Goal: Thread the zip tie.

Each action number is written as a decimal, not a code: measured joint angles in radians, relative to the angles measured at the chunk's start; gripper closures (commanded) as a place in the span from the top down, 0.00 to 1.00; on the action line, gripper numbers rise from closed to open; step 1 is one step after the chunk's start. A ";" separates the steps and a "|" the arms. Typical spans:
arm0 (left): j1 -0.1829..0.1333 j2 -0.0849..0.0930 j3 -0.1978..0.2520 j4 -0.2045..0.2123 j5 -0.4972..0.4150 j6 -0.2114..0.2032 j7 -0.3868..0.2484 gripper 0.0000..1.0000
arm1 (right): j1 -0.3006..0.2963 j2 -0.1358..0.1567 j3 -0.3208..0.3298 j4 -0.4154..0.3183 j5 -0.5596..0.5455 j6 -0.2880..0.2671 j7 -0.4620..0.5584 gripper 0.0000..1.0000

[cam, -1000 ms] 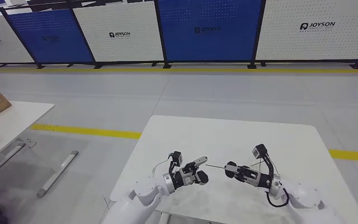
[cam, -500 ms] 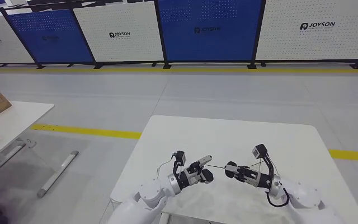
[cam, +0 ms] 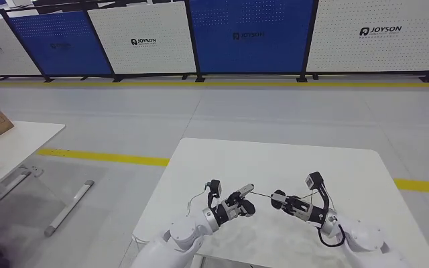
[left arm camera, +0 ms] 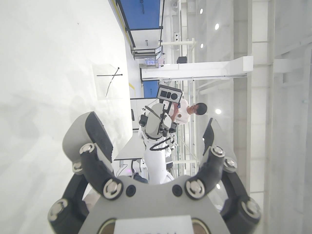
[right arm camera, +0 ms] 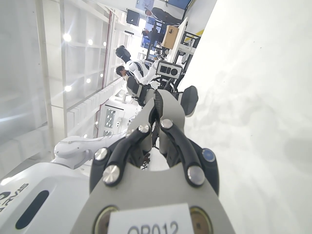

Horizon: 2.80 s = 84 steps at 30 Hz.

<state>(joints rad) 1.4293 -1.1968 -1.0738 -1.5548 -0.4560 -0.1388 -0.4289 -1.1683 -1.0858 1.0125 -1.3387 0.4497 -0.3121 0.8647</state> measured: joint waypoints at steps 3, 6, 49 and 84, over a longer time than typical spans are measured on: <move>0.000 0.000 0.000 0.000 0.000 0.000 0.000 1.00 | 0.000 0.000 0.000 0.000 0.000 0.000 0.001 0.00; 0.001 0.000 0.002 -0.002 0.007 0.000 0.002 1.00 | 0.000 0.000 0.000 0.000 0.000 -0.001 0.001 0.00; -0.005 -0.030 0.086 -0.039 0.075 -0.042 0.241 0.00 | 0.000 0.000 0.000 0.000 0.000 -0.001 0.001 0.00; 0.008 -0.031 0.088 -0.060 0.119 -0.036 0.211 0.00 | -0.010 -0.001 0.002 -0.016 -0.006 0.006 -0.019 0.05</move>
<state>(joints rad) 1.4377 -1.2277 -0.9856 -1.6151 -0.3372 -0.1749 -0.2174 -1.1785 -1.0864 1.0149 -1.3552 0.4435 -0.3065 0.8457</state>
